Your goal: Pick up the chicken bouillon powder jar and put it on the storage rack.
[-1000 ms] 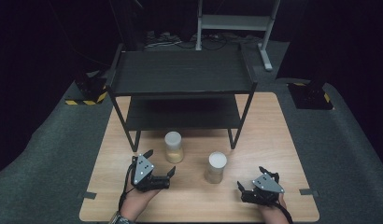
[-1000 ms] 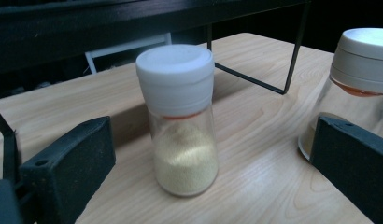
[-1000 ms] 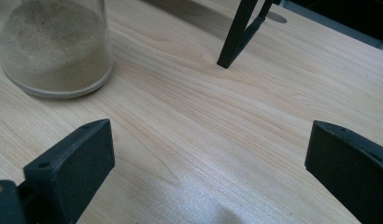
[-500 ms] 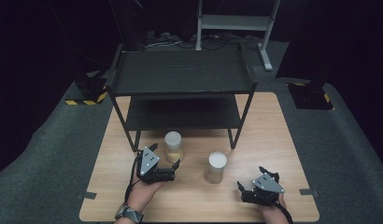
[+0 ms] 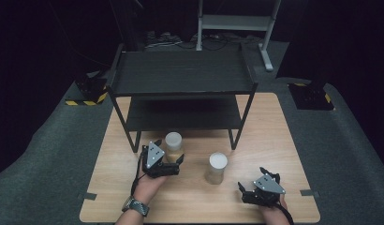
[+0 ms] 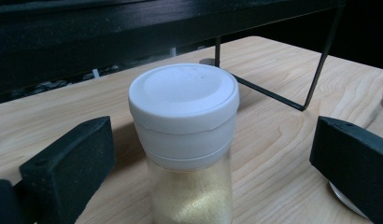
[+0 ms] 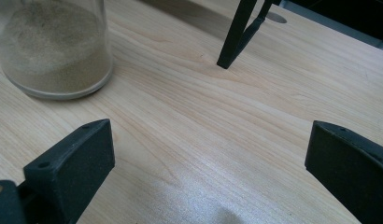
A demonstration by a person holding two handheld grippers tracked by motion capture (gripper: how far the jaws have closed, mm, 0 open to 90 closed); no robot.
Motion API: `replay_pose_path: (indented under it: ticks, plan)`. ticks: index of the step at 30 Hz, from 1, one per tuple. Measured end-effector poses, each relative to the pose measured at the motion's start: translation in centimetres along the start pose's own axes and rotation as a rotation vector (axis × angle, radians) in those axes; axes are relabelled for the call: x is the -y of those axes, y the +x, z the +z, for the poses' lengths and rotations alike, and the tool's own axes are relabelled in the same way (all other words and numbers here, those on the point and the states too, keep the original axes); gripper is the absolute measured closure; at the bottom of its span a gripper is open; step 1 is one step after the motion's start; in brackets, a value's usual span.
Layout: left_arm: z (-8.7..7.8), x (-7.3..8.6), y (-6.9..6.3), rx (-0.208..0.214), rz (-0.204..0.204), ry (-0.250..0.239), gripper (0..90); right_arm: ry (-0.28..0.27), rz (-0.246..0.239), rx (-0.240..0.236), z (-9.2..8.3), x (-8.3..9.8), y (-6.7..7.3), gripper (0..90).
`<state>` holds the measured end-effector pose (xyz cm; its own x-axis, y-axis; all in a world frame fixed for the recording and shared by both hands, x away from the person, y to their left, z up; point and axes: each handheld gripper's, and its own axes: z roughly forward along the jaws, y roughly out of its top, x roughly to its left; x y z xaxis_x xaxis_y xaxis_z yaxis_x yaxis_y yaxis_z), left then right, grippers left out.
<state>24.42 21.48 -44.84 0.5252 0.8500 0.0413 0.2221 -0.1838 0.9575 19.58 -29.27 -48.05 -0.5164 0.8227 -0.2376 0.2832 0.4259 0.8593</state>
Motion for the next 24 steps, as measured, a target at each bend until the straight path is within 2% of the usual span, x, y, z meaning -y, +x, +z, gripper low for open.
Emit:
replay_pose_path:
  ticks: [13, 19, 21, 23, 24]
  plan:
    - [1.7, 0.4, 0.8, -0.002, -0.03, 0.005, 0.7, -0.004, -0.003, 0.0, 0.0, 0.1, 0.0, 0.6]
    - [2.3, 0.6, 1.3, 0.002, -0.063, -0.002, 5.3, -0.005, -0.006, 0.001, 0.0, 0.1, 0.0, 0.6]
    - [2.5, 0.6, 1.6, 0.013, -0.071, 0.003, 8.7, -0.006, -0.007, 0.002, 0.0, 0.1, 0.1, 0.6]
    - [2.6, 0.6, 1.5, 0.007, -0.069, 0.004, 10.8, -0.006, -0.007, 0.002, 0.0, 0.1, 0.1, 0.6]
    - [2.8, 0.8, 1.5, 0.01, -0.081, 0.004, 13.7, -0.006, -0.006, 0.003, 0.0, 0.1, 0.1, 0.6]
